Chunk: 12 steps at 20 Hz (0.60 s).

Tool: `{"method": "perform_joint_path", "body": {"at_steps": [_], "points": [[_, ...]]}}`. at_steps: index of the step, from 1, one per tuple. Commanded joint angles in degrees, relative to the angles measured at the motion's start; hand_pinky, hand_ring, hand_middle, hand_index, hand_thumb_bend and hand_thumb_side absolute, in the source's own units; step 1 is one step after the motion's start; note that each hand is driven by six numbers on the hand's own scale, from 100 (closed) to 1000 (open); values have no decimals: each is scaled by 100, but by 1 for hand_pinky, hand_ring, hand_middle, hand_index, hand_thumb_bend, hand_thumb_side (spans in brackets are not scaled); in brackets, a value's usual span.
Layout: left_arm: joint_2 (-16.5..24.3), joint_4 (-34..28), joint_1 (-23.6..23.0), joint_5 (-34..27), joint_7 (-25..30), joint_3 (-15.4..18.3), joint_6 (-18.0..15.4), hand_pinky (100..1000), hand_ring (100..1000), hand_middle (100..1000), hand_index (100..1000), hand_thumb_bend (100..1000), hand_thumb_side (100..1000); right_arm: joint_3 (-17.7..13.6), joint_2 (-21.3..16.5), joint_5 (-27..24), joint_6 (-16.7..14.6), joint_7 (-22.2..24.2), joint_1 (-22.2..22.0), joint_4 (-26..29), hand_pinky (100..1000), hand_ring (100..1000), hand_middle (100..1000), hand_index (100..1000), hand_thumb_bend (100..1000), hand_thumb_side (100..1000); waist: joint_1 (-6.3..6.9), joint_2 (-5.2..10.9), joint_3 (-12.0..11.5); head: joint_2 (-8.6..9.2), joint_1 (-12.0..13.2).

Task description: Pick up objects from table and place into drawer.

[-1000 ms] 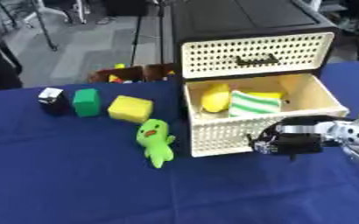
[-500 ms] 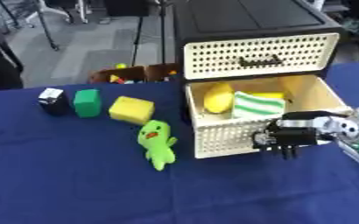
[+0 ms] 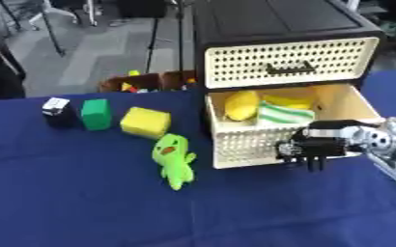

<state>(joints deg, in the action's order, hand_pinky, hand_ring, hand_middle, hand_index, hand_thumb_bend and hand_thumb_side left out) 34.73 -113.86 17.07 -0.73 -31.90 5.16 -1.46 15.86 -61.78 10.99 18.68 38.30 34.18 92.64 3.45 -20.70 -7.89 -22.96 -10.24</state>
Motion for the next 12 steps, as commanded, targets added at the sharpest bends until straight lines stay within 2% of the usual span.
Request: {"method": "perform_joint_path", "body": {"at_steps": [1,12], "points": [[90,-73,12,1,-14,93,9,412,567,699,945,509,935,-38,-66,39,-29,-26,85,-104,615,823,803,861,100,1000,0,66,-33,107,-18],[79,-73,8,-10,12,79,0,412,565,699,945,508,937,-54,36,276,-151,-298,307,-416,623,835,823,864,100,1000,-7,39,-119,175,-41]]}}
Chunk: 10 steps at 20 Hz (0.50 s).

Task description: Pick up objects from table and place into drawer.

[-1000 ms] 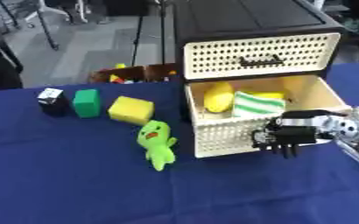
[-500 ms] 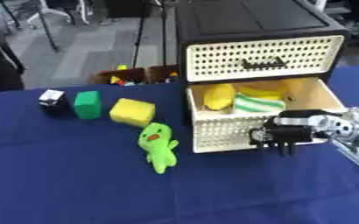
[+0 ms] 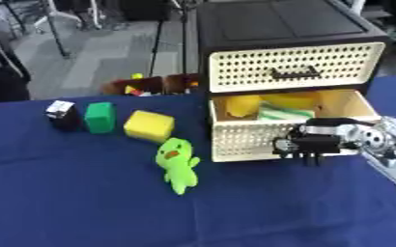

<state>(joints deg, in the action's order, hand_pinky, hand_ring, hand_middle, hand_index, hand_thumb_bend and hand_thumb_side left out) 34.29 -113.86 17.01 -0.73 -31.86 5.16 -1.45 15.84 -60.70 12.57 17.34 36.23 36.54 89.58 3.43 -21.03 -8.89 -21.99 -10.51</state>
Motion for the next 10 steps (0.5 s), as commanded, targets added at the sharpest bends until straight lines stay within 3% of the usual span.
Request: {"method": "perform_joint_path", "body": {"at_steps": [1,10], "points": [[123,-73,13,-11,9,78,-2,412,565,699,945,508,937,-53,-68,159,-34,-125,88,-139,626,838,827,863,100,1000,-5,69,-23,84,-15],[99,-73,-22,-11,2,88,7,410,563,698,945,506,939,-41,-15,599,-335,-269,189,-391,643,849,840,859,100,1000,6,15,-47,139,-60]]}}
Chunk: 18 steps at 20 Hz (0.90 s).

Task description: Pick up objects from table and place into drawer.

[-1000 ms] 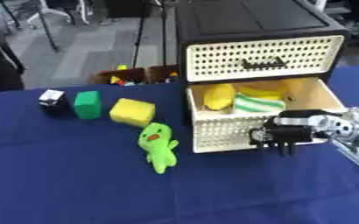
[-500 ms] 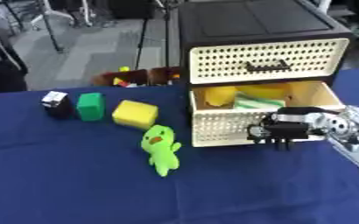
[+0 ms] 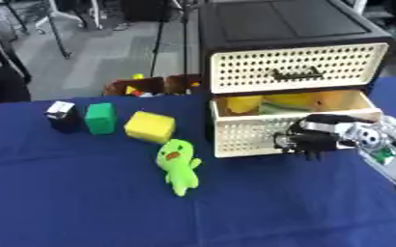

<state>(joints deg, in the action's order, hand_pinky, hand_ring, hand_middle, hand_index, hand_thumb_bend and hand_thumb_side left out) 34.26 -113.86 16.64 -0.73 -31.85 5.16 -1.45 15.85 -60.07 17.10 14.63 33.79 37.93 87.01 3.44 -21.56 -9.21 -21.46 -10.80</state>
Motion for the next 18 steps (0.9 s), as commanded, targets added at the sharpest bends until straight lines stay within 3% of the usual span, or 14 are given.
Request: {"method": "perform_joint_path", "body": {"at_steps": [1,15,18], "points": [[99,-73,11,-12,1,88,8,410,563,698,945,505,939,-48,-72,162,-82,-39,66,-148,644,849,841,858,100,1000,6,62,-17,89,-36],[82,-73,10,-10,12,78,-7,411,561,698,945,504,941,-91,16,193,-239,-424,240,-363,660,861,863,878,100,1000,24,-4,-84,138,-56],[75,-73,15,-10,15,75,-8,411,561,698,945,501,943,-152,-67,208,-298,-595,116,-314,664,865,867,880,100,1000,23,-26,-103,169,-71]]}}
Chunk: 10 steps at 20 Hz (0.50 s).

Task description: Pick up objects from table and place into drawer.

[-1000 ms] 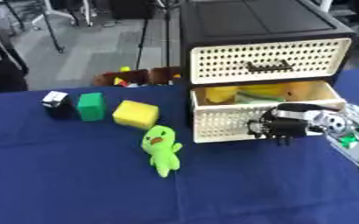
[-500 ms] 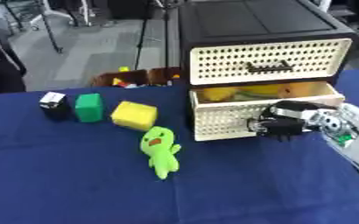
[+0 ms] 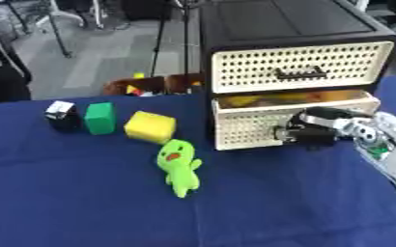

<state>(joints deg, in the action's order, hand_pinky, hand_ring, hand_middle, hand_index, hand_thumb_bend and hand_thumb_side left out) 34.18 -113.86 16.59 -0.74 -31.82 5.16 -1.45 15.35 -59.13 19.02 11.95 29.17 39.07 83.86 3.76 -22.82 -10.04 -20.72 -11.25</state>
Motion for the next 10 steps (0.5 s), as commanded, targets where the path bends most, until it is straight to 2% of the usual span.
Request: {"method": "perform_joint_path", "body": {"at_steps": [1,10], "points": [[82,-73,19,-11,15,71,-6,411,560,698,945,499,944,-131,-185,13,-35,-186,-44,18,668,867,871,883,100,1000,-8,94,-29,101,-29],[71,-73,6,-12,9,76,-3,412,560,698,945,499,944,-223,-258,-66,-9,-329,-206,102,664,866,874,880,100,1000,-9,79,-41,116,-32]]}}
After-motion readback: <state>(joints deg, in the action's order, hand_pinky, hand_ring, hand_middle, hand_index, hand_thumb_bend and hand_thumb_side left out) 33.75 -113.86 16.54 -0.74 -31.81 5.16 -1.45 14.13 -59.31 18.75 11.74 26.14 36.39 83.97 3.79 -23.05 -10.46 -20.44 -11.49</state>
